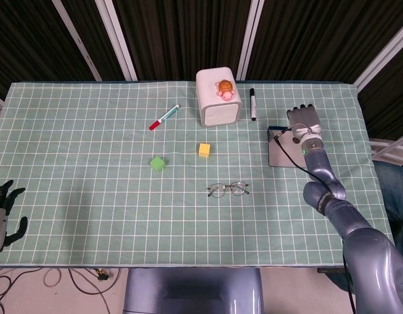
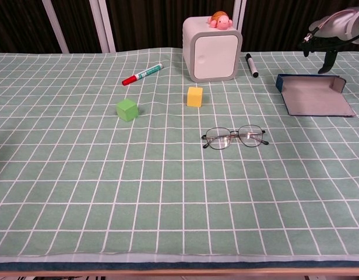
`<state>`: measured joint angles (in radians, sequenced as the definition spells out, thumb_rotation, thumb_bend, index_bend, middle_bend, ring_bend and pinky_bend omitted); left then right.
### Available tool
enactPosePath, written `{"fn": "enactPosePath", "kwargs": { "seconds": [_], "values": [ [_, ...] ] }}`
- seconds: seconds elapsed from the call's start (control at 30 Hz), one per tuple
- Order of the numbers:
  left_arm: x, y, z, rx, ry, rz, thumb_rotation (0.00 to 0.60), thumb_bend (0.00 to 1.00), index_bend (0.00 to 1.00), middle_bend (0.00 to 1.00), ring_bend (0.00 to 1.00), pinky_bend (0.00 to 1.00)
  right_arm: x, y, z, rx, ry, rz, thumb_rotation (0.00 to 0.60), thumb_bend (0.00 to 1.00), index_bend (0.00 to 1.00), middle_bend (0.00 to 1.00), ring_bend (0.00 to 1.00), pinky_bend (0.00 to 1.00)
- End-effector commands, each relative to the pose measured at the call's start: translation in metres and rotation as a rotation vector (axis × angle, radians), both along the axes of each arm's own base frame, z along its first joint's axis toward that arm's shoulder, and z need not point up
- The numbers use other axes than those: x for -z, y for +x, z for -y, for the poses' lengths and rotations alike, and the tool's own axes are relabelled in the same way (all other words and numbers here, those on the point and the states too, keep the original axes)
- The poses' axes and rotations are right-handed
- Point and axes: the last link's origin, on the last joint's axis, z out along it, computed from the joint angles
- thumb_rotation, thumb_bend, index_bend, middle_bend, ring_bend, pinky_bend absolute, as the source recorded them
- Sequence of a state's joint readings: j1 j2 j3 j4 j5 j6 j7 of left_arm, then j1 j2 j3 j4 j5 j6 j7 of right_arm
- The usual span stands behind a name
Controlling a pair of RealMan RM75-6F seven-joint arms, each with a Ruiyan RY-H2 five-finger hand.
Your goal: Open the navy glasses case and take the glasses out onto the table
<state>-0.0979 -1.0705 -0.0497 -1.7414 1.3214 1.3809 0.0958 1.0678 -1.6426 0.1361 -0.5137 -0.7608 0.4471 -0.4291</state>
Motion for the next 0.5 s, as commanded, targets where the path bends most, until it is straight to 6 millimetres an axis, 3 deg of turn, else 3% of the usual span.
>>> {"fn": "enactPosePath", "kwargs": {
  "seconds": [0.03,0.33,0.5],
  "values": [
    [0.000,0.000,0.000,-0.002,0.005,0.003,0.600,0.46,0.15,0.00,0.00,0.02,0.005,-0.007,0.000,0.059,0.022,0.038,0.600,0.17,0.17,0.06,0.08,0.23],
    [0.000,0.001,0.000,0.005,0.002,-0.005,0.600,0.46,0.15,0.00,0.00,0.02,-0.007,-0.001,0.002,0.048,-0.008,0.079,0.600,0.15,0.15,0.03,0.07,0.23],
    [0.000,0.002,0.000,0.018,0.004,-0.006,0.600,0.46,0.15,0.00,0.00,0.02,-0.035,0.006,-0.019,-0.036,-0.099,0.186,0.600,0.18,0.15,0.04,0.07,0.23]
  ]
}}
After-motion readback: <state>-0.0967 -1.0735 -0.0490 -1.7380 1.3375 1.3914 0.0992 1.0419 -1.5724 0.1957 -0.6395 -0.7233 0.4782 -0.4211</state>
